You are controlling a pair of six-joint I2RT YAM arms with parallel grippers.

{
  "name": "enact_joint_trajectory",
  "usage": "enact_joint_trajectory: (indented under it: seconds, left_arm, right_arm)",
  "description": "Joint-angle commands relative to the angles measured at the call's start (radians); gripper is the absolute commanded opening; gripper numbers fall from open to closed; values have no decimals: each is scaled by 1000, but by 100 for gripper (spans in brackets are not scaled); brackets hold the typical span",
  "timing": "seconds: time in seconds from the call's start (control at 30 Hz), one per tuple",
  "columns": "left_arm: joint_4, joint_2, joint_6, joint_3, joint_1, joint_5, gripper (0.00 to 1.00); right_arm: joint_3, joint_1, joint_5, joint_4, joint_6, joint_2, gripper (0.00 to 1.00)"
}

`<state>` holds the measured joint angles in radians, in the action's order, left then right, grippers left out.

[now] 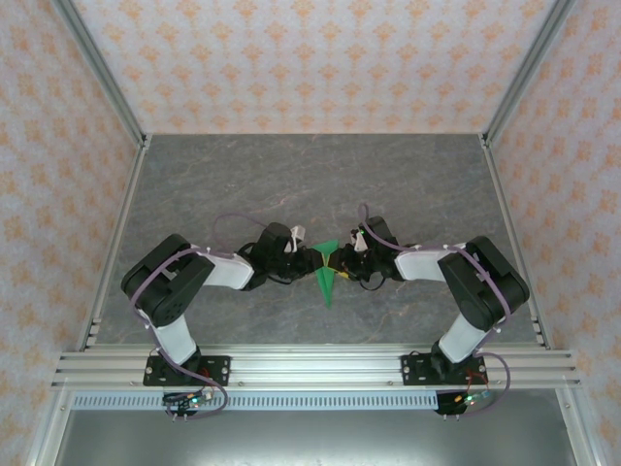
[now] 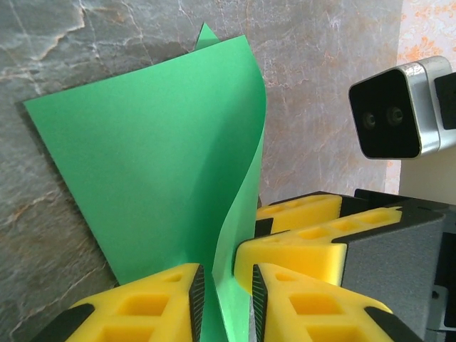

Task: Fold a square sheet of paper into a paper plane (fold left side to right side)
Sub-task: Fold the wing for the fifth time at the center of the table.

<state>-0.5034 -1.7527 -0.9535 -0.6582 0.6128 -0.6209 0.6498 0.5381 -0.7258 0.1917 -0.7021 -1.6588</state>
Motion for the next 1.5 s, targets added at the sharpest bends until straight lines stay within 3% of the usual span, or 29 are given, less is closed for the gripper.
enact_joint_trajectory:
  seconds: [0.0,0.53,0.83,1.13,1.47]
  left_arm:
    - [-34,-17,-8,-23,-5,-8,27]
    - [-79,-57,-28,-26,-5,-21,21]
    - [-52,-42,-15,-21,-5,-1,3]
    - [27,30,31,12,-7,40,0]
    - [31,48,32,40,-7,61,0]
  right_arm:
    - [1,10,31,-3,29,-51,33]
    - [2,12,29,-3,29,-57,32]
    - [7,10,28,-4,31,-47,33]
    - [37,-35,20,-42,44,57,43]
    - [103,-35,-11,-41,32,21,55]
